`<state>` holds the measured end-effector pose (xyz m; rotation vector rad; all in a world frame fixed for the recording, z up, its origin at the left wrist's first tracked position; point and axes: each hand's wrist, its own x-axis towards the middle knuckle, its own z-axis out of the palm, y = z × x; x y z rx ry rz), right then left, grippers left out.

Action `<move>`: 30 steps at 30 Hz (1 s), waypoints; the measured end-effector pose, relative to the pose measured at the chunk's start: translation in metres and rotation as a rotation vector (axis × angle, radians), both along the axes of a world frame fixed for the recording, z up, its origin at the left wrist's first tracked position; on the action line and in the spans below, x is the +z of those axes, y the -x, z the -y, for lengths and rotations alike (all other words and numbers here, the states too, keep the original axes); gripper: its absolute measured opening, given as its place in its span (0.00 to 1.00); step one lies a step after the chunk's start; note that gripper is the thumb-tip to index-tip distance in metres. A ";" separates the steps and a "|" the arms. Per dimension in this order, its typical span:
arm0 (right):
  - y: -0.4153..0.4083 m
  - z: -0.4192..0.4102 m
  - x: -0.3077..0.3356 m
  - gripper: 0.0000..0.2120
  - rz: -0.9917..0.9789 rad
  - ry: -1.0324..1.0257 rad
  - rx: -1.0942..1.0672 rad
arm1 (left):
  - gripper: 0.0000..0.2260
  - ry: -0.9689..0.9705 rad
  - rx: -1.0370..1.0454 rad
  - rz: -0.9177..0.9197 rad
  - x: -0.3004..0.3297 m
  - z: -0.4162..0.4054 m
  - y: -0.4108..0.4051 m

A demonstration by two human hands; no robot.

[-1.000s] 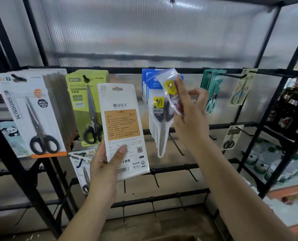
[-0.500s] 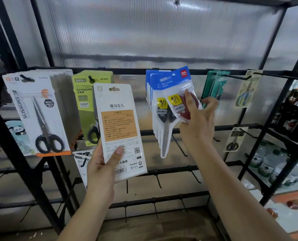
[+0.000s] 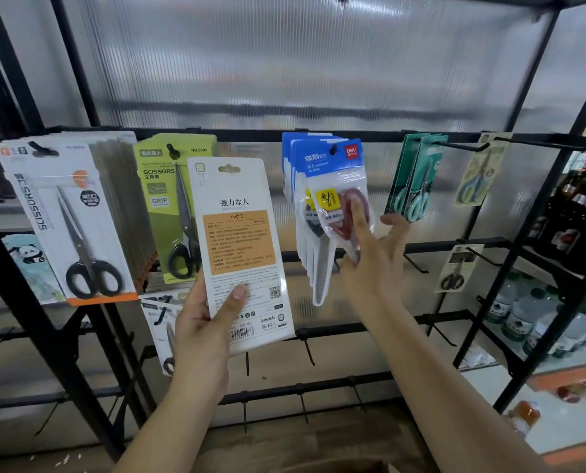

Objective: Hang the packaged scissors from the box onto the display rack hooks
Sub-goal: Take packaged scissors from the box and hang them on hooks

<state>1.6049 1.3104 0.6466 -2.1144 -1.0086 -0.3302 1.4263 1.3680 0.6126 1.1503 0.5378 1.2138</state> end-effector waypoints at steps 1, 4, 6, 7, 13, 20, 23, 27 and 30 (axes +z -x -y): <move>0.002 0.000 -0.010 0.42 0.010 0.019 -0.006 | 0.18 0.009 -0.012 0.008 0.000 0.000 0.001; 0.013 0.001 -0.040 0.22 0.020 -0.241 0.108 | 0.16 0.055 -0.079 0.040 -0.002 0.001 0.004; 0.022 0.002 -0.046 0.09 -0.097 -0.448 0.239 | 0.14 0.081 -0.132 0.040 -0.003 0.002 0.005; 0.026 0.003 -0.044 0.05 -0.261 -0.464 0.314 | 0.13 0.100 -0.157 0.038 -0.005 0.002 0.005; 0.050 0.003 -0.017 0.09 -0.843 -0.325 0.780 | 0.15 0.138 -0.286 -0.010 -0.008 0.007 0.004; 0.074 0.000 -0.017 0.20 -0.951 -0.429 0.818 | 0.13 -0.173 -0.119 -0.218 -0.009 0.011 0.004; 0.079 -0.002 -0.018 0.24 -0.920 -0.618 0.673 | 0.17 -0.318 -0.033 -0.286 -0.008 0.006 0.017; 0.080 -0.005 -0.028 0.28 -0.701 -0.632 0.562 | 0.23 -0.572 0.113 -0.513 -0.014 -0.007 0.037; 0.088 -0.011 -0.032 0.29 -0.565 -0.597 0.517 | 0.09 -0.811 0.242 -0.661 -0.015 -0.014 0.053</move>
